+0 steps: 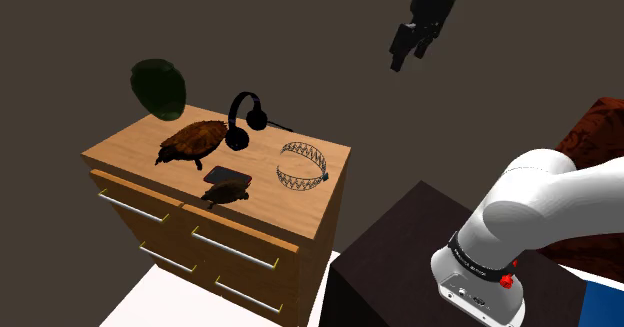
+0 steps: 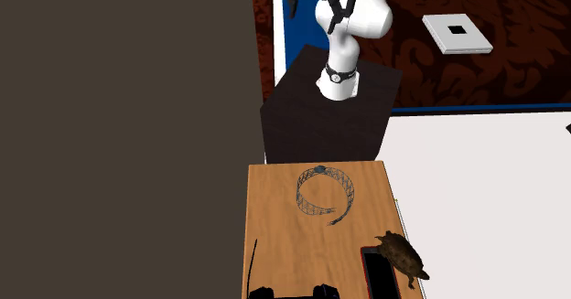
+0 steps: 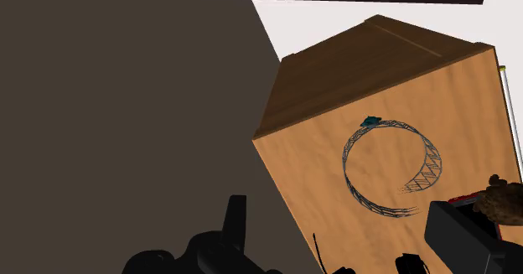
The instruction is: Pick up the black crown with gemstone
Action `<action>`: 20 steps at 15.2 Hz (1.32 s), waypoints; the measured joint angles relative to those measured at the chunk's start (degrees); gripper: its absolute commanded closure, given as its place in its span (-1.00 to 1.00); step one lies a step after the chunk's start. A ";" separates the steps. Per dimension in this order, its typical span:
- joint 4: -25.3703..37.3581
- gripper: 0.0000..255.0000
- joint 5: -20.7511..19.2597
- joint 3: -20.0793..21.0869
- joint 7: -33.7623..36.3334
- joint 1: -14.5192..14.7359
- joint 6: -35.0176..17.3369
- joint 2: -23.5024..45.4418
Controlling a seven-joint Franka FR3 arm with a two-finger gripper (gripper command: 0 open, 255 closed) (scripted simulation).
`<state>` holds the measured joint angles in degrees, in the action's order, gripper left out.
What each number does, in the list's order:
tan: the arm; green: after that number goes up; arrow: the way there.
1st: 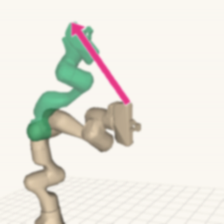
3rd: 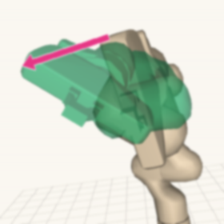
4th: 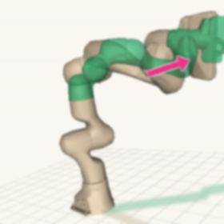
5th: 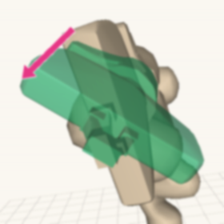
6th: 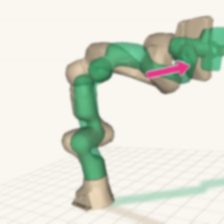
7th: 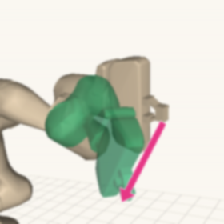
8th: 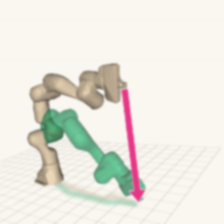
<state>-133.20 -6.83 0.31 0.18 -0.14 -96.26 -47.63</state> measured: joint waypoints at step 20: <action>-11.13 -1.00 6.39 -1.77 2.59 2.56 -33.21 25.28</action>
<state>-144.33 -0.44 -1.46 2.77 2.43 -129.48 -22.35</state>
